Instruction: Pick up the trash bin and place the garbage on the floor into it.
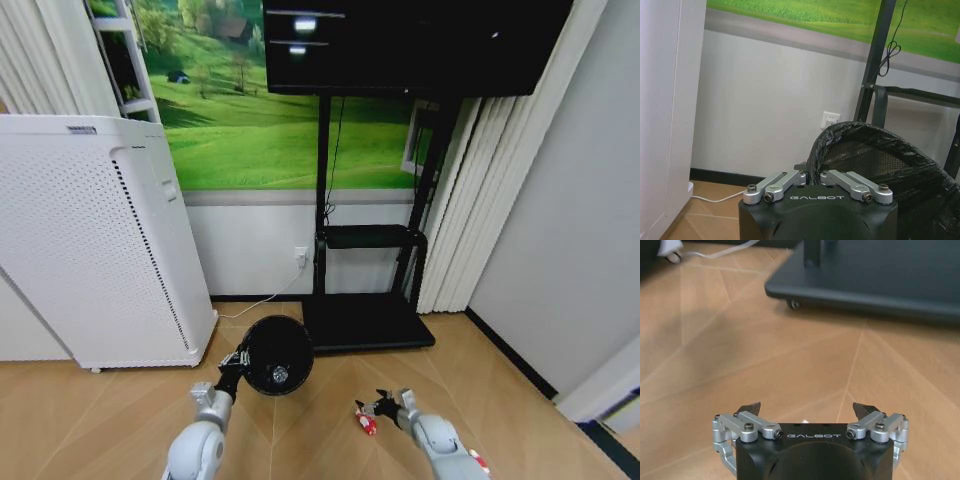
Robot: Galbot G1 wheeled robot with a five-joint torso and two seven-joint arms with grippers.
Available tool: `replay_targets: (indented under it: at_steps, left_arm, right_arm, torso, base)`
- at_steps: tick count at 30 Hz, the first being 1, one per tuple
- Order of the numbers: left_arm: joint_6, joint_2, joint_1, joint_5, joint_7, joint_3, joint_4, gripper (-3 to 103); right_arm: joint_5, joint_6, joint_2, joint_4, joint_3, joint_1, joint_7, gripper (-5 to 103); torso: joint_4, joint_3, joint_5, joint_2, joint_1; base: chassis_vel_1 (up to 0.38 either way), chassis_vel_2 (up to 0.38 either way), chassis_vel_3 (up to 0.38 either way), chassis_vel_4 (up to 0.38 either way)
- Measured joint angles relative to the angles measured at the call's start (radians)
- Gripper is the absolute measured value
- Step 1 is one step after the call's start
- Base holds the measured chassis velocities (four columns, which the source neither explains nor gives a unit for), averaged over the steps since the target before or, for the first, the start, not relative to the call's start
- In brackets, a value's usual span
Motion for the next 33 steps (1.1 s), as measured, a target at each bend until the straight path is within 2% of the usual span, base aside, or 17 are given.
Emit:
replay_targets:
  at_steps: [14,21,22,24,27,28,30,33]
  left_arm:
    - [0.001,-0.004,-0.045,-0.019,0.002,-0.007,0.016,7]
    - [0.001,-0.003,-0.060,-0.024,0.002,-0.003,0.025,7]
    - [0.002,-0.001,-0.063,-0.026,0.002,-0.003,0.025,7]
    - [0.003,0.000,-0.065,-0.030,0.002,-0.003,0.026,7]
    - [0.004,0.005,-0.072,-0.037,0.002,-0.003,0.031,7]
    - [0.004,0.005,-0.072,-0.037,0.002,-0.003,0.031,7]
    - [0.005,0.008,-0.081,-0.043,0.003,-0.001,0.037,7]
    - [0.005,0.008,-0.088,-0.043,0.004,0.002,0.044,7]
  right_arm:
    - [-0.006,-0.005,0.032,-0.131,-0.001,0.024,0.030,100]
    - [-0.010,0.046,0.052,-0.199,-0.004,0.054,0.068,100]
    - [-0.019,0.052,0.055,-0.211,-0.003,0.061,0.072,102]
    - [-0.044,0.063,0.060,-0.226,-0.001,0.069,0.080,99]
    - [-0.076,0.073,0.066,-0.243,0.005,0.075,0.099,86]
    - [-0.076,0.073,0.066,-0.243,0.005,0.075,0.099,86]
    - [-0.096,0.074,0.066,-0.242,0.009,0.067,0.103,76]
    - [-0.105,0.078,0.066,-0.241,0.012,0.061,0.100,71]
  torso:
    - [-0.0001,0.000,0.0000,0.000,0.000]
    - [-0.0002,0.000,0.0001,0.000,0.000]
    - [-0.0001,0.000,0.0000,0.000,0.000]
    - [0.0000,0.000,0.0001,0.000,0.000]
    - [0.0000,0.000,0.0001,0.000,0.000]
    - [0.0000,0.000,0.0001,0.000,0.000]
    - [-0.0001,0.000,0.0000,0.000,0.000]
    - [-0.0001,0.000,0.0002,0.000,0.000]
  base:
    - [0.000,0.000,0.000,0.000]
    - [0.000,0.000,0.000,0.000]
    - [0.000,0.000,0.000,0.000]
    - [0.000,0.000,0.000,0.000]
    - [0.000,0.000,0.000,0.000]
    - [0.000,0.000,0.000,0.000]
    - [0.000,0.000,0.000,0.000]
    - [0.000,0.000,0.000,0.000]
